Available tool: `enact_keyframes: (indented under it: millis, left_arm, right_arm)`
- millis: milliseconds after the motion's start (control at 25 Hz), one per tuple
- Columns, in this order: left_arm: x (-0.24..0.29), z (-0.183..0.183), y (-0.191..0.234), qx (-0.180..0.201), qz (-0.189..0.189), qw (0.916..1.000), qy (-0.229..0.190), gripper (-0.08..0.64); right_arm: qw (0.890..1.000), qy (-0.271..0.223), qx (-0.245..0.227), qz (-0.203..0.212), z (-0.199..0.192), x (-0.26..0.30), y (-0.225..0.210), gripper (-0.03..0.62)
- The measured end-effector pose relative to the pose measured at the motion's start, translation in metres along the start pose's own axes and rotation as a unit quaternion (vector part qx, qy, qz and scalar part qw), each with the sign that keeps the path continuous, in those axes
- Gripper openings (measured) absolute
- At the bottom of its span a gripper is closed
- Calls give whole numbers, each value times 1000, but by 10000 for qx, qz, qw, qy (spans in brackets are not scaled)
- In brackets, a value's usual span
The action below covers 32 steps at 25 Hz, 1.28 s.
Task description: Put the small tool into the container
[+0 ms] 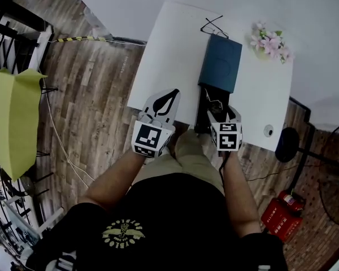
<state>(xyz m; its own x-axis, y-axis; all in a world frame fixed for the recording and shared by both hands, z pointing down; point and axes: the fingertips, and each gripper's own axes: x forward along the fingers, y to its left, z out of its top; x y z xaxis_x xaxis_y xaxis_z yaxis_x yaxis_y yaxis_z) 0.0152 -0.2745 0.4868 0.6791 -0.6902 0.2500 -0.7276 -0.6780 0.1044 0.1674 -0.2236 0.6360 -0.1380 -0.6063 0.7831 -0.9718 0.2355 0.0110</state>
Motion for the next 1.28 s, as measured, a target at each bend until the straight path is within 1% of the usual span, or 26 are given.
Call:
enact_keyframes:
  millis: [80,200,280,320,400,520,640,760,960,1040,1160,1280]
  left_arm:
    - [-8,9,3,-13,51,9999,-89,6]
    - [-17,27,1,69,23,9996,-256,8]
    - [-27,39,-3,135,-32,9992,-388,8]
    - [-33,45,-5,157,-53,9988,-455,6]
    - [-45,55,-7,181,-83,9982,-574,6]
    - [-63,67,-13,214,-155,9973,-681,8]
    - [-80,82,-13,348,-178,9958,-826,8]
    - [-97,100,-13,525,-197,9931,-1029,6]
    - [-127,131,-14,661,-187,9900,-1228,8]
    - [-137,141,-12,659,-158,9898,-1250,8]
    - [-151,156,-11,682,-119,9886,-1334,8]
    - [-168,174,-17,869,-186,9849,-1486,8]
  right_arm:
    - [9977,-658,168,-35,20,-21,1,292]
    - [9868,-1537,503,-84,42,-56,4,171]
    - [9790,-1955,547,-172,52,-80,8,70]
    - [9754,-2125,536,-221,57,-92,11,33]
    - [9682,-2431,532,-272,65,-115,17,5]
    - [9552,-2901,494,-302,77,-153,27,2]
    - [9426,-3293,431,-344,91,-185,40,2]
    - [9341,-3529,393,-384,103,-211,51,2]
    - [9179,-3936,191,-472,130,-253,67,2]
    - [9121,-4065,135,-518,139,-268,71,2]
    - [9049,-4212,64,-603,151,-288,76,2]
    - [8980,-4354,-85,-635,163,-311,86,2]
